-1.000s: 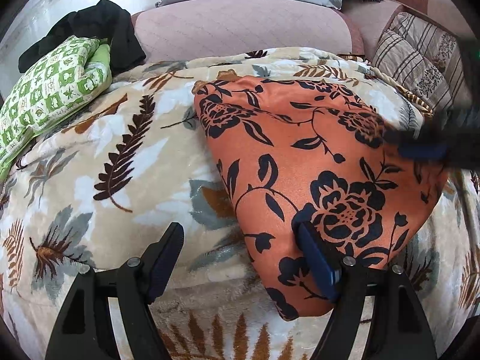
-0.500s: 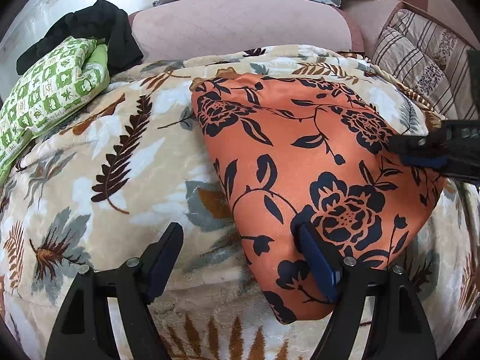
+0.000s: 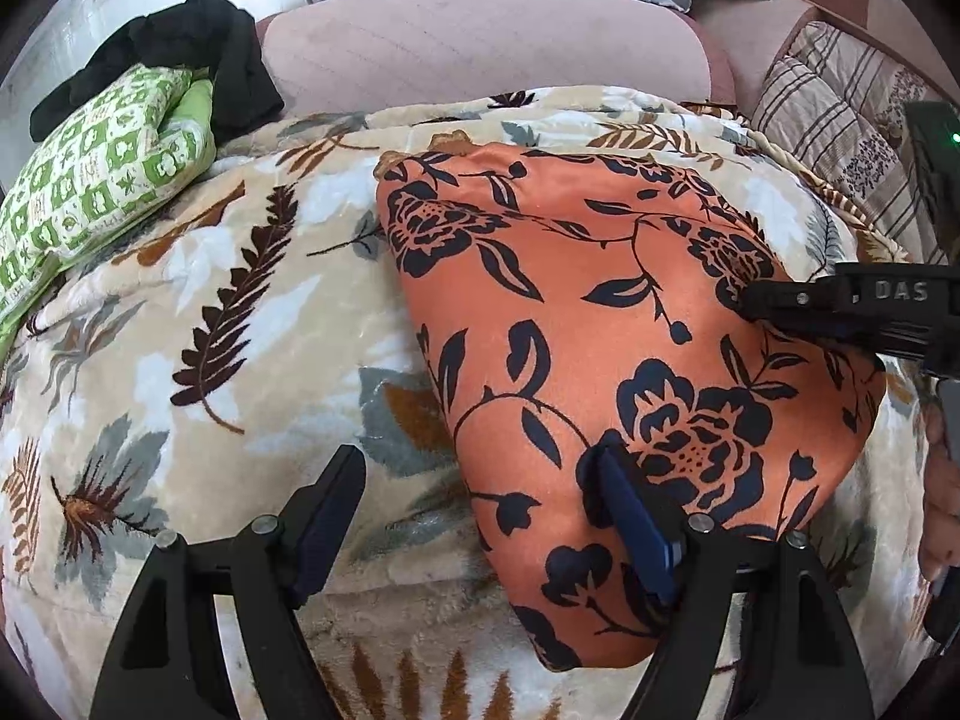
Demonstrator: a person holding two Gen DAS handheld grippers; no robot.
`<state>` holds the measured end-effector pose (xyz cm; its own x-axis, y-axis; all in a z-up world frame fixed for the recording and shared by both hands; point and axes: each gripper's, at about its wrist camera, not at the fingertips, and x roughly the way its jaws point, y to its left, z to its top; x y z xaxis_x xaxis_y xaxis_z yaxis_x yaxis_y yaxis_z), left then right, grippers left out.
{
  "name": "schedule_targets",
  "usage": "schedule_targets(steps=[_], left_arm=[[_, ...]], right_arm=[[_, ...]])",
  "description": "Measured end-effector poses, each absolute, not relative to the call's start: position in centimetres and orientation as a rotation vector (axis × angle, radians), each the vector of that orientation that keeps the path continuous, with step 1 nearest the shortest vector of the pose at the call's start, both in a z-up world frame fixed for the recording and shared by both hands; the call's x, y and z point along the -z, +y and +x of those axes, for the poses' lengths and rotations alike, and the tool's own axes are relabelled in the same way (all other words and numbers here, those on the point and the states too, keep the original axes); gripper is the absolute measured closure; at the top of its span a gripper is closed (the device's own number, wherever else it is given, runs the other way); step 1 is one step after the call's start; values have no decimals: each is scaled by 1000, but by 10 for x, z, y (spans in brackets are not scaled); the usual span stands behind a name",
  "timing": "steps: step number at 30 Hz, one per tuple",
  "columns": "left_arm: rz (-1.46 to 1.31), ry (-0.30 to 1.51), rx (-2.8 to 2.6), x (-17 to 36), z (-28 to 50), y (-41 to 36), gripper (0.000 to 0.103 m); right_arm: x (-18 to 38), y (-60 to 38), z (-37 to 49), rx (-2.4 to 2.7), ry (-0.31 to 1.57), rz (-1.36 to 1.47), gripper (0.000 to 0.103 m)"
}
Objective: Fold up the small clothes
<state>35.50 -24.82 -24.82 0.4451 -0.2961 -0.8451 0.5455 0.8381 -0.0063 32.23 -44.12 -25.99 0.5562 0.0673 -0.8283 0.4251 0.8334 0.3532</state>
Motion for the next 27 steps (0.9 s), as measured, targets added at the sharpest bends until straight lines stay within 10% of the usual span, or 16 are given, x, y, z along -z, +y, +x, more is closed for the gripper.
schedule_targets(steps=[5, 8, 27], left_arm=[[223, 958, 547, 229, 362, -239, 23], [111, 937, 581, 211, 371, -224, 23], [-174, 1252, 718, 260, 397, -231, 23]], right_arm=[[252, -464, 308, 144, 923, 749, 66], [243, -479, 295, 121, 864, 823, 28], [294, -540, 287, 111, 942, 1066, 28]])
